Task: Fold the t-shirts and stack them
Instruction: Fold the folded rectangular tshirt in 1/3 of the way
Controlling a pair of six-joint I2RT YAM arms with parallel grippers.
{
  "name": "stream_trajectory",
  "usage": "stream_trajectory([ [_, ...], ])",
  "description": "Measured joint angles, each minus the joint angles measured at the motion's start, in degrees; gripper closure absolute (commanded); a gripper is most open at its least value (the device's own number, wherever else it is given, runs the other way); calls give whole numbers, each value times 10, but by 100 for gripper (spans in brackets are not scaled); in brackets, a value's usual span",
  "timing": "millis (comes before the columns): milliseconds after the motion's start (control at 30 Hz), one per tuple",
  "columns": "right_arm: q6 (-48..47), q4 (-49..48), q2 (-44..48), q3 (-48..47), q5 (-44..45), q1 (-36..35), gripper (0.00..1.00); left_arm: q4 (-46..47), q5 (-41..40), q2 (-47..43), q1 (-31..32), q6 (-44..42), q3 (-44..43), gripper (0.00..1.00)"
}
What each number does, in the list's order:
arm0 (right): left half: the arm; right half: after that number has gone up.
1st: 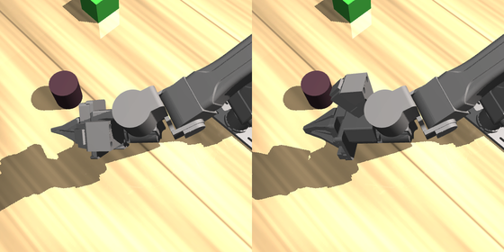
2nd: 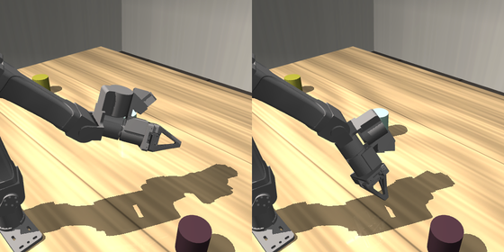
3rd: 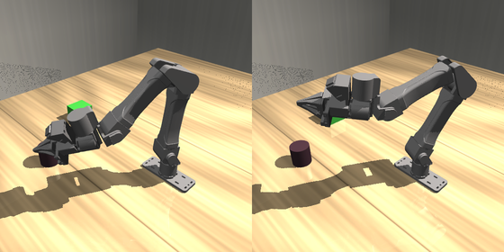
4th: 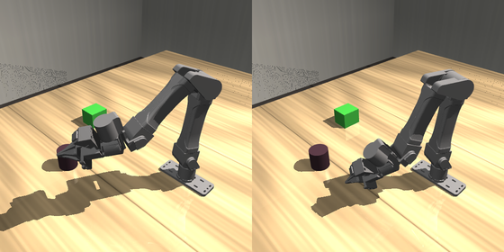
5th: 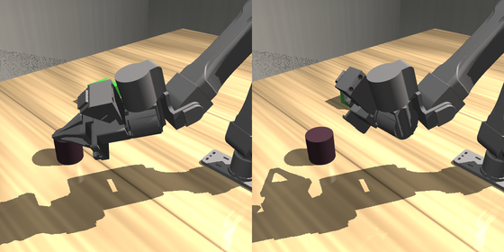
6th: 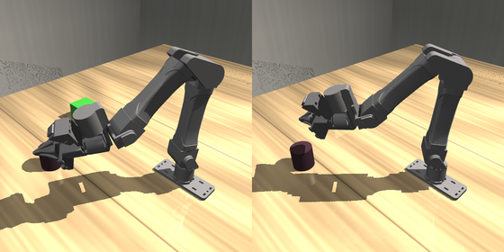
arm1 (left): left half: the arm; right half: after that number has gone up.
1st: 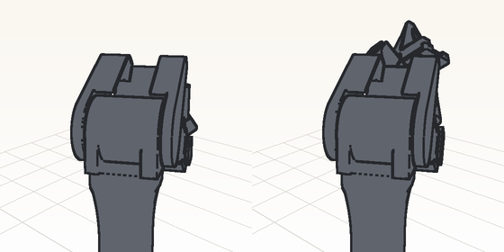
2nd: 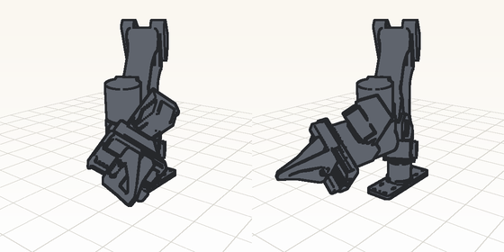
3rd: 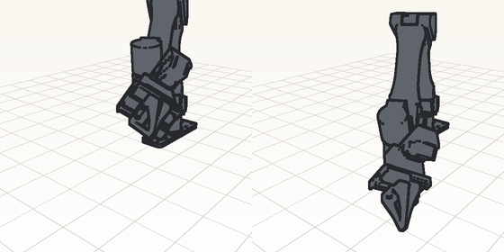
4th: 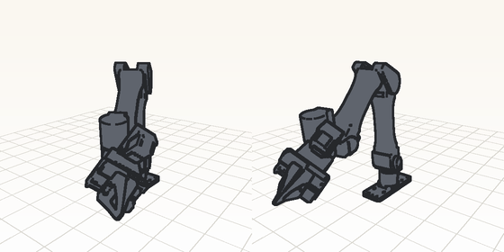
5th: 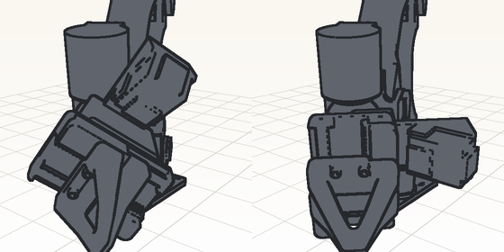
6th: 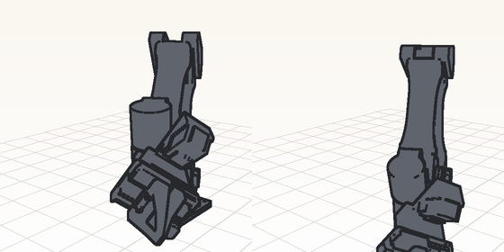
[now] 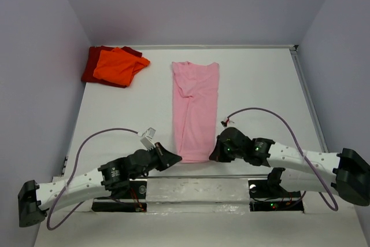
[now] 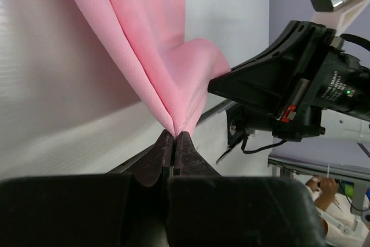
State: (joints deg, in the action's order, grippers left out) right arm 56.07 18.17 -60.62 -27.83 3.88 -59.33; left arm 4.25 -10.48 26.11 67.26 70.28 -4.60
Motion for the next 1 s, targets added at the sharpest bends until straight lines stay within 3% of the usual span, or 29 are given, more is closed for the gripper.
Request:
stream_trajectory([
  [167,-23,14,-17,-69,51,0,100,-116,-58,-30,1,-23,-63,100],
  [600,-86,75,-29,-153,179,0,100,-146,-150,210,-11,-173,-269,100],
  [1000,-164,79,-77,-259,273,7,100,-62,-85,279,-172,-306,-315,100],
])
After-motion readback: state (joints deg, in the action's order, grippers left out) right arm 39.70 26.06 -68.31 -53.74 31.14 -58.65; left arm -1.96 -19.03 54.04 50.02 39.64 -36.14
